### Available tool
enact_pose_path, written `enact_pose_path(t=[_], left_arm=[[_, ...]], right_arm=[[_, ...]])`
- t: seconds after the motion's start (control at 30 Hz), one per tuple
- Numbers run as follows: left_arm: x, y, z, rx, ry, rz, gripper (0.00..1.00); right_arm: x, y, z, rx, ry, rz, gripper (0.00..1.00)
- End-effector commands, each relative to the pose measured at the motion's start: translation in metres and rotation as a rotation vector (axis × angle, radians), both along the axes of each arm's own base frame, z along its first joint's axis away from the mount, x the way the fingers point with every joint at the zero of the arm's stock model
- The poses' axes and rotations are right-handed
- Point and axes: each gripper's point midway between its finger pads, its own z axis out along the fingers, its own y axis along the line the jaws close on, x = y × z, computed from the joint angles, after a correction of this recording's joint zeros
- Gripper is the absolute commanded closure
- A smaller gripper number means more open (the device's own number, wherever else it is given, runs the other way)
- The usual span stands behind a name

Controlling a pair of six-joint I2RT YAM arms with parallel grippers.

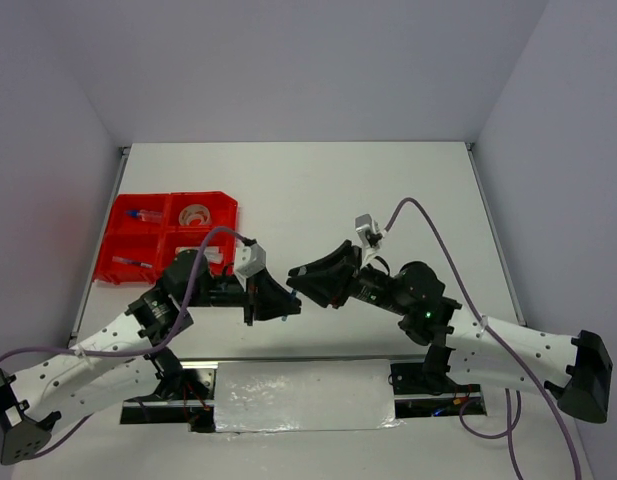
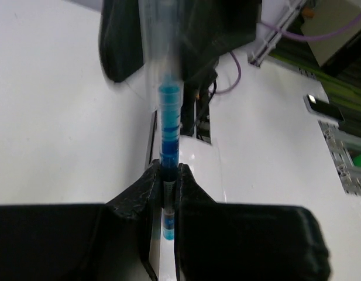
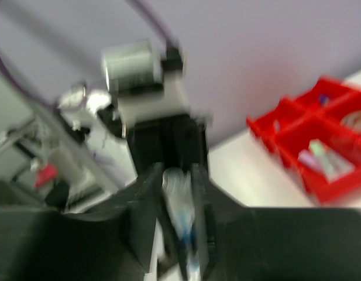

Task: Sort the stationery into containers
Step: Close the pen cap on the pen.

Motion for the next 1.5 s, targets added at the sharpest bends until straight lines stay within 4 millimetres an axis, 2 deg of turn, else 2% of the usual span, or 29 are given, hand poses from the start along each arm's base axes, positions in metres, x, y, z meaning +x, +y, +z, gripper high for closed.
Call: enact_pose_path(t=[0.0, 0.03, 0.1, 0.13, 0.3, 0.5, 0.6, 0.77, 0.9, 1.0, 1.1, 1.13, 1.23, 1.33, 1.43, 1.47], left_arm=[[0.02, 0.0, 0.09, -0.297, -0.249, 0.121, 1.0], [0.016, -0.004, 0.081, -0.283, -0.233, 0.103, 1.0], [0.012, -0.006, 0.071, -0.273, -0.218, 0.095, 1.0], [0.008, -0.008, 0.063, -0.266, -0.205, 0.088, 1.0], [0.001, -0.011, 0.053, -0.277, -0.177, 0.077, 1.0], [-0.005, -0.015, 0.048, -0.282, -0.146, 0.055, 1.0], [-0.007, -0.016, 0.047, -0.283, -0.142, 0.052, 1.0], [-0.013, -0.015, 0.055, -0.307, -0.152, 0.034, 1.0], [-0.013, -0.018, 0.059, -0.308, -0.154, 0.024, 1.0], [-0.013, -0.02, 0.061, -0.303, -0.154, 0.019, 1.0], [-0.012, -0.019, 0.062, -0.303, -0.155, 0.026, 1.0], [-0.011, -0.019, 0.064, -0.305, -0.159, 0.035, 1.0], [-0.009, -0.017, 0.068, -0.307, -0.172, 0.049, 1.0], [-0.009, -0.016, 0.076, -0.304, -0.196, 0.054, 1.0], [-0.008, -0.013, 0.089, -0.306, -0.231, 0.064, 1.0], [-0.008, -0.011, 0.099, -0.316, -0.25, 0.069, 1.0]], right_arm=[[-0.033, 0.011, -0.046, -0.233, 0.056, 0.159, 0.62], [-0.029, 0.012, -0.032, -0.218, 0.032, 0.14, 0.6], [-0.025, 0.012, -0.015, -0.204, 0.014, 0.116, 0.47], [-0.022, 0.012, -0.01, -0.201, 0.01, 0.099, 0.46], [-0.014, 0.008, 0.025, -0.157, -0.053, 0.042, 0.32], [-0.015, -0.011, 0.057, -0.095, -0.143, -0.011, 0.31], [-0.013, -0.018, 0.064, -0.099, -0.169, -0.039, 0.39], [-0.007, -0.018, 0.053, -0.144, -0.159, -0.072, 0.41], [-0.01, -0.016, 0.048, -0.141, -0.163, -0.048, 0.6], [-0.013, -0.014, 0.047, -0.141, -0.166, -0.031, 0.62], [-0.015, -0.012, 0.045, -0.143, -0.168, -0.014, 0.78], [-0.016, -0.012, 0.044, -0.14, -0.163, -0.01, 0.92], [-0.017, -0.01, 0.034, -0.148, -0.15, 0.005, 0.97], [-0.02, -0.005, 0.018, -0.175, -0.126, 0.033, 1.0], [-0.022, -0.001, -0.018, -0.23, -0.088, 0.065, 1.0], [-0.024, 0.0, -0.028, -0.246, -0.076, 0.076, 1.0]])
